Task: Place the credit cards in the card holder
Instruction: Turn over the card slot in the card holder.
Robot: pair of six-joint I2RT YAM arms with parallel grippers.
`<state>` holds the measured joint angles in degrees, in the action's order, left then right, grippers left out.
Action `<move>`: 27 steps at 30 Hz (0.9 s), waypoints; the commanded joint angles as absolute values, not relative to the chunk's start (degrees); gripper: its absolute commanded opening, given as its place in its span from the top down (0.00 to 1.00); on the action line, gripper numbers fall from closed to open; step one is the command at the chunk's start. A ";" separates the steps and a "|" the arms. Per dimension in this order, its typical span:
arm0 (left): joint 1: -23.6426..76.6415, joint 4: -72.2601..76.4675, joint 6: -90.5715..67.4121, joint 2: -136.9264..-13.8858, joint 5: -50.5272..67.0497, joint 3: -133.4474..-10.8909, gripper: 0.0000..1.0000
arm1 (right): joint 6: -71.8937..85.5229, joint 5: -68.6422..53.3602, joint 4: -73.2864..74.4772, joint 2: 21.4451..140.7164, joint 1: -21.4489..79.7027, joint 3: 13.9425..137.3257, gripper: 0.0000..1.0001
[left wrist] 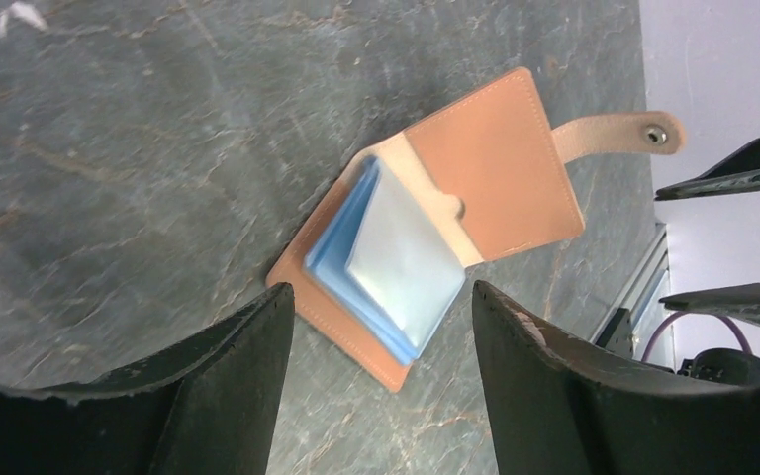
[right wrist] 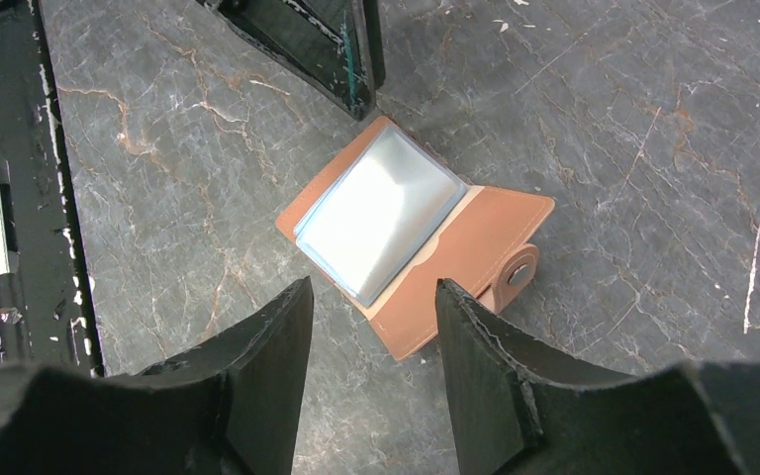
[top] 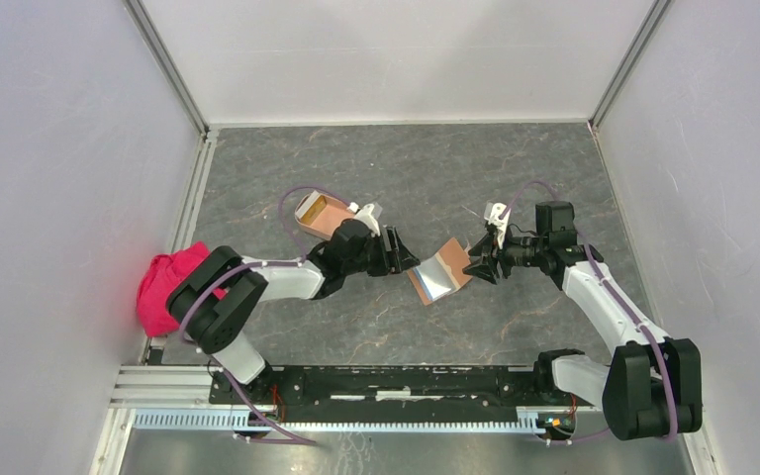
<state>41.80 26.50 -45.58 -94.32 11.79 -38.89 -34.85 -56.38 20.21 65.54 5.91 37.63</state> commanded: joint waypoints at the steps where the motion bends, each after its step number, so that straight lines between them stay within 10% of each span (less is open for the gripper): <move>1: 42.61 30.82 -47.71 -96.98 12.30 -42.76 0.29 | -34.07 -55.99 18.37 65.79 5.96 37.71 0.45; 27: 43.07 33.02 -48.75 -104.18 17.36 -47.15 0.44 | -34.34 -55.81 18.82 66.94 6.04 37.79 0.45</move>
<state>42.59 29.95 -45.69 -102.61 15.16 -45.30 -34.33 -56.23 20.21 66.87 5.91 37.63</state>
